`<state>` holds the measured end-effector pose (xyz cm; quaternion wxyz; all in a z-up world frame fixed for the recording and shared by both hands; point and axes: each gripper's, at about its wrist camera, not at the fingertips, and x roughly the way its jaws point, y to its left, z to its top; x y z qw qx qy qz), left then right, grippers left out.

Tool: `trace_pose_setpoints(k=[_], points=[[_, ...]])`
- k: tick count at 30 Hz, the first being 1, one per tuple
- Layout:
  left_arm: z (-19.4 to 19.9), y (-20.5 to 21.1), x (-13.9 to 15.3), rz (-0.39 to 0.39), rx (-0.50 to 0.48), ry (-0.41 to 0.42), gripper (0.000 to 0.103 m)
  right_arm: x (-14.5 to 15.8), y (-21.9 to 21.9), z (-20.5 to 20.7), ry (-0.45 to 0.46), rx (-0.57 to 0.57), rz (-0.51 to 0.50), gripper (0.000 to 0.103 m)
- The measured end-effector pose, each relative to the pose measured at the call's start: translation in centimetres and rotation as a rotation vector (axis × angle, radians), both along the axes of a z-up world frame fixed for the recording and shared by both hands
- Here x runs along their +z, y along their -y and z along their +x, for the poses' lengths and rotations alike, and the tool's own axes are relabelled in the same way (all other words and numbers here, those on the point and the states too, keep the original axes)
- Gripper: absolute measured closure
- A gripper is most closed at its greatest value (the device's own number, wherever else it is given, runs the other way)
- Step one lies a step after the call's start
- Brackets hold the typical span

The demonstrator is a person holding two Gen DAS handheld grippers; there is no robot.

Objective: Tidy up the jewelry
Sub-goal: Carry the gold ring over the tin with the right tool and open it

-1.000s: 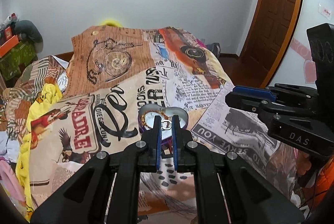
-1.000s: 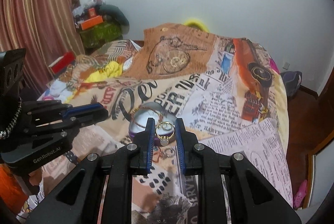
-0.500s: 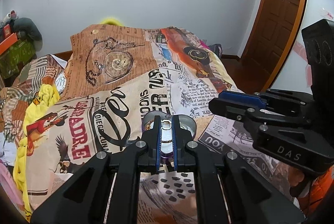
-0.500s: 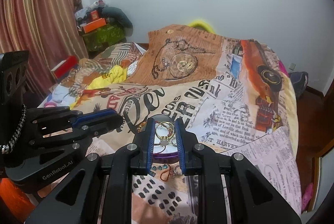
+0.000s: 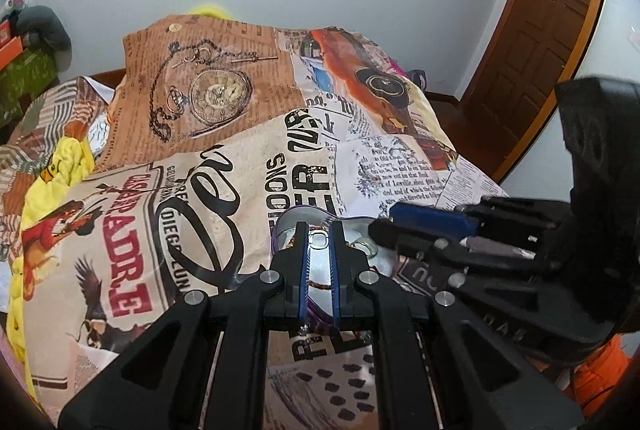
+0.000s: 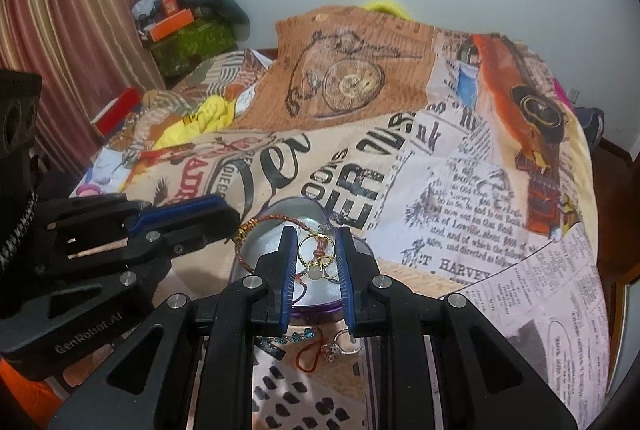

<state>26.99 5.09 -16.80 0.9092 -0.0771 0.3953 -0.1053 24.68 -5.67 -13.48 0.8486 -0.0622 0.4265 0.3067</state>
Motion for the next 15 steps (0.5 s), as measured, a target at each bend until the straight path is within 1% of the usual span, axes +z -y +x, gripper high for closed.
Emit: trace_pose_setpoints(k=[4, 15], points=[[0.8, -0.2, -0.6, -0.015, -0.007, -0.016, 0.096, -1.0, -0.5, 0.2, -0.013, 0.02, -0.022, 0.086], [1.5, -0.2, -1.6, -0.019, -0.009, -0.049, 0.096, -2.2, -1.6, 0.5, -0.02, 0.052, -0.072, 0.086]])
